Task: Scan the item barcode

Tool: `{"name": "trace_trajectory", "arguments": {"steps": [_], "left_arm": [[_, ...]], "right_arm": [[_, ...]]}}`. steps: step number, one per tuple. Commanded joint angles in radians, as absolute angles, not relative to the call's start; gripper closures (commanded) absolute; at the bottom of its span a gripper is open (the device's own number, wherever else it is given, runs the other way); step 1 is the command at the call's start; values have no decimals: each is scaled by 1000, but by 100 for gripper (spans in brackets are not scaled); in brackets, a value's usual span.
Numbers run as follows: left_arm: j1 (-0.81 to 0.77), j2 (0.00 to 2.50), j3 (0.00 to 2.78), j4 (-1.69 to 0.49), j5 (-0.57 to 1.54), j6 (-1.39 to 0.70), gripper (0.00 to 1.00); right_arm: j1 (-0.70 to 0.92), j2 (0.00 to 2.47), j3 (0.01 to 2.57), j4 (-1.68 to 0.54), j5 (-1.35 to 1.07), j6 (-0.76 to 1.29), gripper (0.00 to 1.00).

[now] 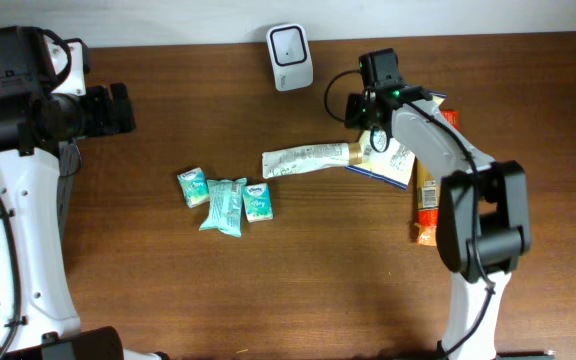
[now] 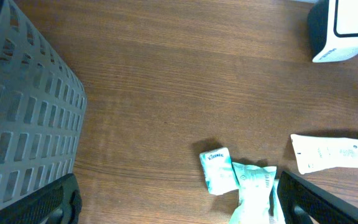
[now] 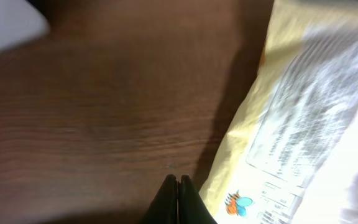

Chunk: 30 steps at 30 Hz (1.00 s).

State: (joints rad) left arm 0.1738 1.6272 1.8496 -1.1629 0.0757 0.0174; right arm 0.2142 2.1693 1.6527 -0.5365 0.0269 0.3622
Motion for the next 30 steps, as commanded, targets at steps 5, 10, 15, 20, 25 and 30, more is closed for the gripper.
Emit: {"name": "trace_trajectory", "arguments": {"steps": [5,10,15,20,25,30], "left_arm": [[180,1623,1857,-1162,83,15,1],[179,1623,1857,-1162,83,15,1],[179,1623,1857,-1162,83,15,1],[180,1623,1857,-1162,83,15,1],[179,1623,1857,-1162,83,15,1],[180,1623,1857,-1162,83,15,1]], "right_arm": [[202,2247,1659,-547,-57,428,96],[200,2272,1659,-682,14,427,96],[193,2279,1659,-842,65,427,96],[110,2271,1671,-985,64,424,96],[30,2185,1678,-1032,-75,274,96],[73,2065,1680,-1024,-342,160,91]]}}
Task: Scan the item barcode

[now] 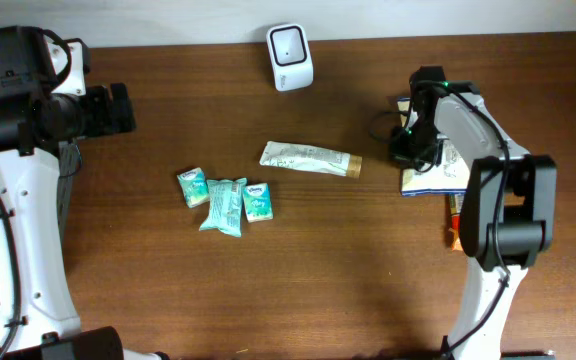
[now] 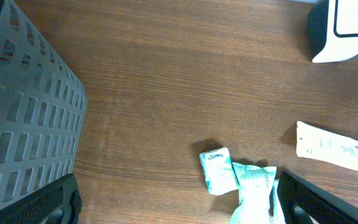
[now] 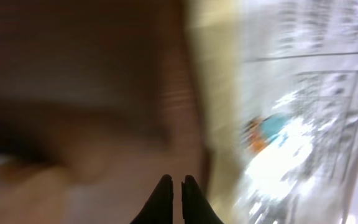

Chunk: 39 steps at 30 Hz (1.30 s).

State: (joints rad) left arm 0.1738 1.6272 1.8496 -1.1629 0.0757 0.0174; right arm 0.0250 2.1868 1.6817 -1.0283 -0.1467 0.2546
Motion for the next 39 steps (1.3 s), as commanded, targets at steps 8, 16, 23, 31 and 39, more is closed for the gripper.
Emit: {"name": "trace_trajectory", "arguments": {"steps": [8,16,23,31,39], "left_arm": [[180,1623,1857,-1162,83,15,1],[180,1623,1857,-1162,83,15,1],[180,1623,1857,-1163,83,15,1],[180,1623,1857,-1163,83,15,1],[179,1623,1857,-1163,83,15,1]], "right_arm": [[319,2070,1679,-756,-190,311,91],[488,2238,1679,-407,-3,435,75],[548,2290,1680,-426,-81,453,74],[529,2247,1730,-912,-288,408,75],[457,2206,1758,-1137,-310,245,79]]}}
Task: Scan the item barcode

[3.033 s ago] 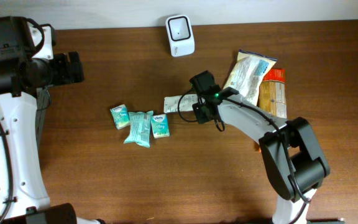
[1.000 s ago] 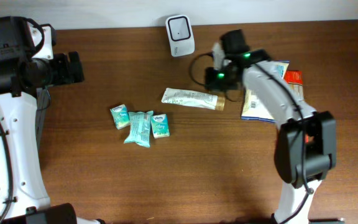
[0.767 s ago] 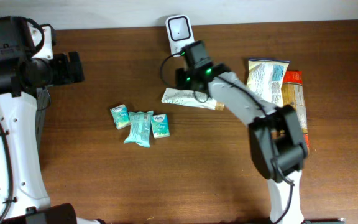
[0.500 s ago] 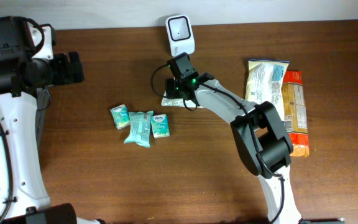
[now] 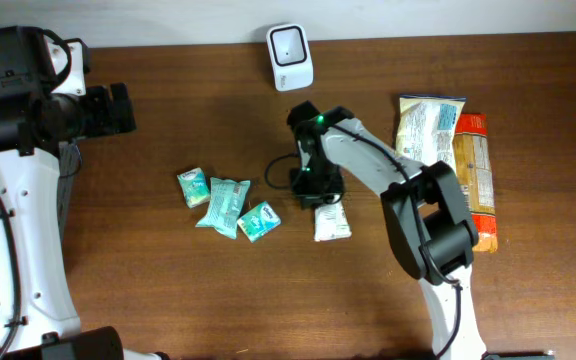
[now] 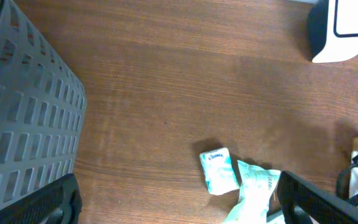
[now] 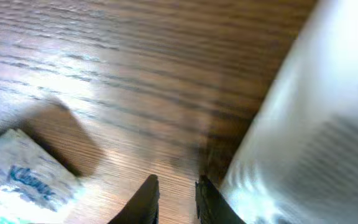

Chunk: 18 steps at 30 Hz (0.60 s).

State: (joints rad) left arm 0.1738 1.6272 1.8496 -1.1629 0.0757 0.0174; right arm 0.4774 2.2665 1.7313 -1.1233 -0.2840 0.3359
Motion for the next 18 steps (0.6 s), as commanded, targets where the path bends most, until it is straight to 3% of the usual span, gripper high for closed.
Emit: {"name": "trace_trajectory", "arguments": {"steps": [1,6,10,13,18], "left_arm": [[180,1623,1857,-1163,83,15,1],[180,1623,1857,-1164,83,15,1],[179,1623,1857,-1164,83,15,1],[179,1623,1857,-1164,83,15,1],[179,1623,1857,-1164,83,15,1]], "right_arm": [[450,2179,1786,-1142,-371,200,79],[379,2050,1928,-1259,-430,141,78],[268,2004,1930,-1336,-350,173,50],[201,2022,1806,-1323,-354,167,39],[216,2022,1612,-1184,-472,82,38]]}}
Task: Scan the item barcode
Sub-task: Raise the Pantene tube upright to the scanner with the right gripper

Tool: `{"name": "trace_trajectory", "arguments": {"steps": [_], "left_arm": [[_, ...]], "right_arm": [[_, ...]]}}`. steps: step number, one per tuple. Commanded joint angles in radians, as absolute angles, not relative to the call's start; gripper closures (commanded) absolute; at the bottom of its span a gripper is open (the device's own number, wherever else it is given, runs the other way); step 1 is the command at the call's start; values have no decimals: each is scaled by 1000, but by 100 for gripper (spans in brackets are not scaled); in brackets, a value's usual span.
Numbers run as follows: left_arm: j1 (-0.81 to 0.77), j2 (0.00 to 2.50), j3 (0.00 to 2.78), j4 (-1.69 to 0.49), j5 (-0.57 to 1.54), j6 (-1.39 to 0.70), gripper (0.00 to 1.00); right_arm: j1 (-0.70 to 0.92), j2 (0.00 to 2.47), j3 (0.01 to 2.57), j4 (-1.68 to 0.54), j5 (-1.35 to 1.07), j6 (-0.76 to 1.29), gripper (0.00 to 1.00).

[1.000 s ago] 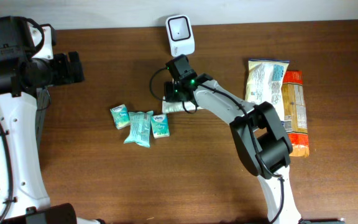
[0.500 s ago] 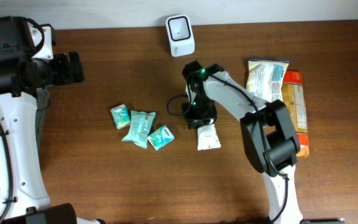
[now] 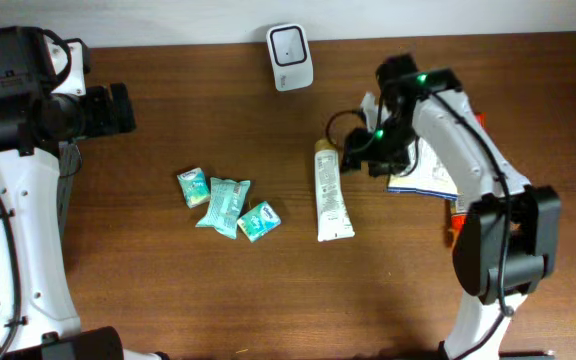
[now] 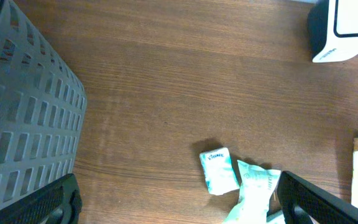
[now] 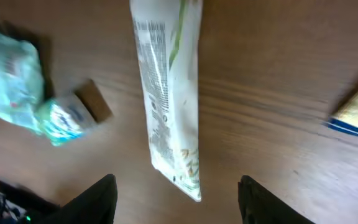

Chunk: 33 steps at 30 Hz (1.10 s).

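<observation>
A white tube (image 3: 330, 192) with printed text lies flat on the table, lengthwise front to back; the right wrist view shows it (image 5: 166, 93) under the camera. My right gripper (image 3: 356, 152) hovers just right of the tube's far end, open (image 5: 178, 202) and holding nothing. The white scanner (image 3: 290, 43) stands at the table's back edge, also seen in the left wrist view (image 4: 347, 28). My left gripper (image 4: 179, 205) is open and empty at the far left (image 3: 118, 110).
Three teal tissue packets (image 3: 224, 205) lie left of the tube. A yellow-and-white snack bag (image 3: 423, 165) and an orange packet (image 3: 456, 215) lie to the right, partly under my right arm. A grey slotted basket (image 4: 23, 124) stands at the left.
My right gripper was low at the tube's far end with its fingers close together. Now it is wide open, higher and to the right of the tube, which lies uncovered.
The tube first lay crosswise, with my shut right gripper at its cap end beside the snack bag. Then the gripper was over the bag at the right. Later it was at the tube mid-table, one tissue packet shifted. Now the tube lies front to back, gripper open.
</observation>
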State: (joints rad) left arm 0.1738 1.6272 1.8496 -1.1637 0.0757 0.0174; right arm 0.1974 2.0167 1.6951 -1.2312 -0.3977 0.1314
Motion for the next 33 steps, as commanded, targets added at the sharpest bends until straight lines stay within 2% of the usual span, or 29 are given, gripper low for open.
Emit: {"name": "trace_trajectory", "arguments": {"steps": [1,7,15,21,26,30,33], "left_arm": [[180,1623,1857,-1164,83,15,1],[179,1623,1857,-1164,83,15,1],[179,1623,1857,-1164,83,15,1],[179,1623,1857,-1164,83,15,1],[179,1623,1857,-1164,83,15,1],[180,1623,1857,-1164,83,15,1],[180,1623,1857,-1164,83,15,1]], "right_arm": [[219,2022,1583,-1160,-471,82,39],[224,2022,1395,-964,-506,86,40],[224,2022,1220,-685,-548,113,52],[224,2022,1196,-627,-624,120,95],[222,2016,1231,-617,-754,120,96],[222,1978,1406,-790,-784,120,96],[222,1953,1640,-984,-892,76,96]]}}
